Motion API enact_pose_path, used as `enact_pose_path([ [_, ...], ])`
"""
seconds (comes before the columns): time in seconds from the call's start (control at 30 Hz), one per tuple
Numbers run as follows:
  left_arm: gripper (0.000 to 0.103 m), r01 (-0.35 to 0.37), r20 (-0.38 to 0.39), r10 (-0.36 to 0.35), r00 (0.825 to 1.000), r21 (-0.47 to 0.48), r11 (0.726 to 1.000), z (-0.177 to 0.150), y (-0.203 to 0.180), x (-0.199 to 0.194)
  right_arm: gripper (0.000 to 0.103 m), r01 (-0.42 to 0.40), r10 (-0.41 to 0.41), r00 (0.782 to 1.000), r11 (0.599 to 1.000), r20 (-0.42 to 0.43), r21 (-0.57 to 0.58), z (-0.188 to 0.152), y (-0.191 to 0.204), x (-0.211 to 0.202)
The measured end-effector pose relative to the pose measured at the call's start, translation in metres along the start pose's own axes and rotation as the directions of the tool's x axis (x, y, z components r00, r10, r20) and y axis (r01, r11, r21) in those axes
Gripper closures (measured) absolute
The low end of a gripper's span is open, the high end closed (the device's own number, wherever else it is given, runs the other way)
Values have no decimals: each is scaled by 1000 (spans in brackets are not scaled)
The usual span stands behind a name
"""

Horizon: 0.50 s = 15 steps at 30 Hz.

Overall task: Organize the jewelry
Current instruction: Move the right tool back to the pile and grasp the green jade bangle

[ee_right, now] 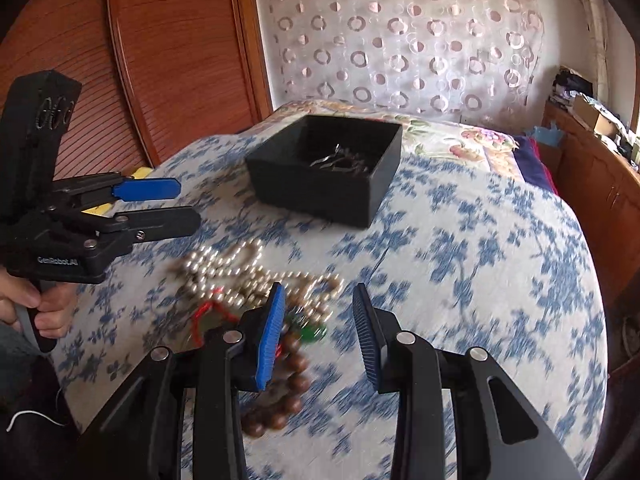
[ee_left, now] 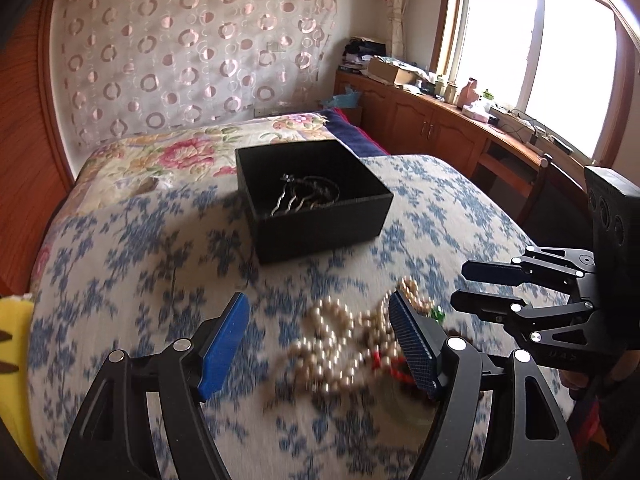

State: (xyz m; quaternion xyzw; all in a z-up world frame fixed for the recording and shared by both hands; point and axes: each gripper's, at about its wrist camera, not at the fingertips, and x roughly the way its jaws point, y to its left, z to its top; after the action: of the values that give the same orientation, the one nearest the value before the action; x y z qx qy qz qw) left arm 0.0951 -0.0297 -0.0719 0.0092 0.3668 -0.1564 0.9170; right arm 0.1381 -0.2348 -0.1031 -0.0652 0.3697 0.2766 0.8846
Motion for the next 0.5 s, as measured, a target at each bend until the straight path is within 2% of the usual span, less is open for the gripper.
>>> enact_pose_path([
  [0.27, 34, -13, 3, 13, 1000, -14, 1000, -29, -3, -19, 66, -61, 61, 998, 998, -15, -7, -15, 24, -8],
  [0.33, 34, -15, 3, 15, 1000, -19, 1000, -35, -3, -23, 73, -66, 66, 998, 998, -22, -16, -18, 28, -8],
  [0.5, 34, -19, -13, 19, 1000, -19, 1000, -44, -1, -26, 75, -46, 45, 997, 999, -60, -23, -21, 31, 3],
])
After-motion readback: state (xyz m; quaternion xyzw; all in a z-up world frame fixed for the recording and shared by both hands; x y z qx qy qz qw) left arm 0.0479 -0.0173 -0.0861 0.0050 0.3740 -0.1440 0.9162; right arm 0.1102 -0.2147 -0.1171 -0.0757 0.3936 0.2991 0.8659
